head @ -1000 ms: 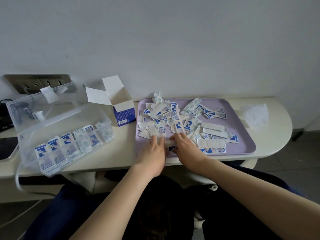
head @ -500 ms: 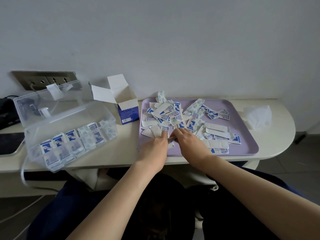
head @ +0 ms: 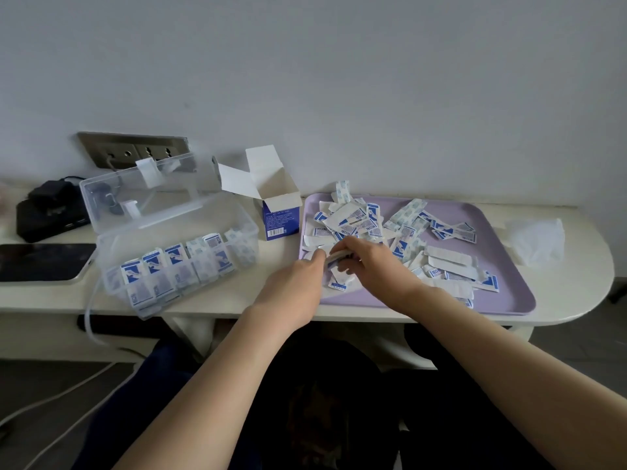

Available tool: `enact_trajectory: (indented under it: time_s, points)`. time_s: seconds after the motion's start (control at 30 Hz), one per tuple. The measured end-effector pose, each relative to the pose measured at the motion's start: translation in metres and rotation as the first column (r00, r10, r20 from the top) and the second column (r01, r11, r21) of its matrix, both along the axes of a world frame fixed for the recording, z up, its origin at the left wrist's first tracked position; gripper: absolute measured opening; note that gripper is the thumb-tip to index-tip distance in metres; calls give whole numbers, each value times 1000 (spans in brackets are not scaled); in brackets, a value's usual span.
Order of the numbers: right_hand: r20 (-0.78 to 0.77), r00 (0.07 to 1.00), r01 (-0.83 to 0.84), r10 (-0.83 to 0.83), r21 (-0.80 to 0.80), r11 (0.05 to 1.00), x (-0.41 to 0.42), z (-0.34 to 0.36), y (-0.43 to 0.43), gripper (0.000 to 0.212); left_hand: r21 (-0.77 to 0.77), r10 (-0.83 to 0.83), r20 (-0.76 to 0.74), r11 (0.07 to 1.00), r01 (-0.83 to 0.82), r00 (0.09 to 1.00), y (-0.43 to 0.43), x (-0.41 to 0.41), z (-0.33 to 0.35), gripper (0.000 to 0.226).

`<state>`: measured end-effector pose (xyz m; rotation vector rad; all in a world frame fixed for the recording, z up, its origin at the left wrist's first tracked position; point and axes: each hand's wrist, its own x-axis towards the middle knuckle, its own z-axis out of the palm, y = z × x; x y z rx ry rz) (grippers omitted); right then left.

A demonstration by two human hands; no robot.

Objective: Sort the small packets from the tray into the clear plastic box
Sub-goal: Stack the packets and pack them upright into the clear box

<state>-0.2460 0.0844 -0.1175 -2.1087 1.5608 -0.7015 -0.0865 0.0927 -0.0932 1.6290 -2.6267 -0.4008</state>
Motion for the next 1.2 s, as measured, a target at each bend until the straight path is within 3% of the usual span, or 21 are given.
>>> enact_trajectory:
  time_s: [0.07,0.17,0.27,0.43,0.53,0.67,0.8,0.97,1.2]
  points:
    - [115,993,41,-40,-6,999,10,3,-1,30,37,37,-68,999,-34,997,-1,6,0,35]
    - [103,995,-8,8,6,1000,25,2,1,39,106,80,-148,992,-64,986,0,14,0,33]
    - [62,993,-98,97,17,995,35,-3,-2,39,104,98,-124,991,-85,987,4,26,2,26]
    - [-274,945,-171,180,57,984,50,4,2,15,0,109,-14,994,-109,994,3,57,4,18]
    - [-383,911,-171,150,-19,985,67,4,4,19,-41,160,-12,986,-161,987,1,74,8,13]
    - [-360,922,-173,141,-57,983,81,-4,0,15,-69,163,-7,984,-164,987,1,93,9,19]
    - [-264,941,-241,211,-84,967,90,-4,-1,30,53,180,-79,983,-176,981,2,115,5,30]
    - [-139,960,-257,243,-99,961,97,-6,-5,19,41,193,-118,981,-189,974,7,129,9,7]
    - [-220,918,-344,330,-26,939,118,-12,0,15,173,175,-64,971,-162,982,11,145,6,11]
